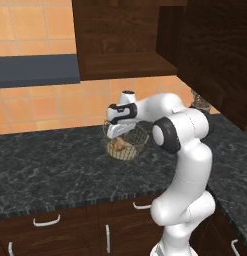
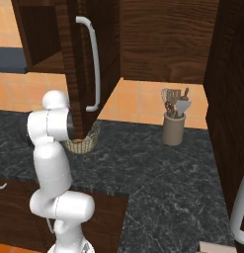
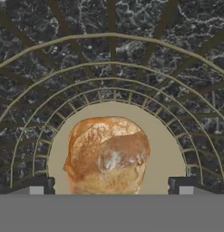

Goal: Open the cabinet, pick up the bread from the cabinet and place it in the basket. Then move the basket to the dining counter.

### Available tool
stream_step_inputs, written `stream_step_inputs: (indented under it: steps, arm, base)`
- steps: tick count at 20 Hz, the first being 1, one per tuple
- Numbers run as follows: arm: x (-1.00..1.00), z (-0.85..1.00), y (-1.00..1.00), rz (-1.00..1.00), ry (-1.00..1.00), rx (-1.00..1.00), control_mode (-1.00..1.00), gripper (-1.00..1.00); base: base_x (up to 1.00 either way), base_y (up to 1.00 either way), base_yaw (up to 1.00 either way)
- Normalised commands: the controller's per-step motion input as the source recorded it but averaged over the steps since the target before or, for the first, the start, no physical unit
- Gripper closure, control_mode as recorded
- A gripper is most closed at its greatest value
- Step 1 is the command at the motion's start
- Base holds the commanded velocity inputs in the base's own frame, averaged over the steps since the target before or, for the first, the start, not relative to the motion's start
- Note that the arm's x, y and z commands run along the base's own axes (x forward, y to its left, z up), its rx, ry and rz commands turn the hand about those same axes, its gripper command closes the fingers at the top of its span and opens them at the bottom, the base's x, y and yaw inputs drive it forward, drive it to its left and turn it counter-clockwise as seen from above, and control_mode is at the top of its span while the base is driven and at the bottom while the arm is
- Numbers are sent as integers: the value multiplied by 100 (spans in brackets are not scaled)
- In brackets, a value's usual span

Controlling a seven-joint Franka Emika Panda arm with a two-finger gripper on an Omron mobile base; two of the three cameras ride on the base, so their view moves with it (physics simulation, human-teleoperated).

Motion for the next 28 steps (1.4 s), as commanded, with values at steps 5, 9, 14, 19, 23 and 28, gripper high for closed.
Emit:
stream_step_inputs:
  steps: [5,9,14,19,23,28]
  arm:
    - [-65,16,0,9,0,-4,-100,-100]
    - [-36,37,0,9,0,-5,-100,-100]
    - [-83,40,0,14,0,-1,-100,-100]
    - [-62,4,20,12,0,-3,-100,-100]
    - [13,-6,19,2,0,-4,-100,-100]
    - [58,-7,9,1,0,-5,-100,-100]
  base:
    - [0,0,0]
    - [0,0,0]
    - [0,0,0]
    - [0,0,0]
    - [0,0,0]
    - [0,0,0]
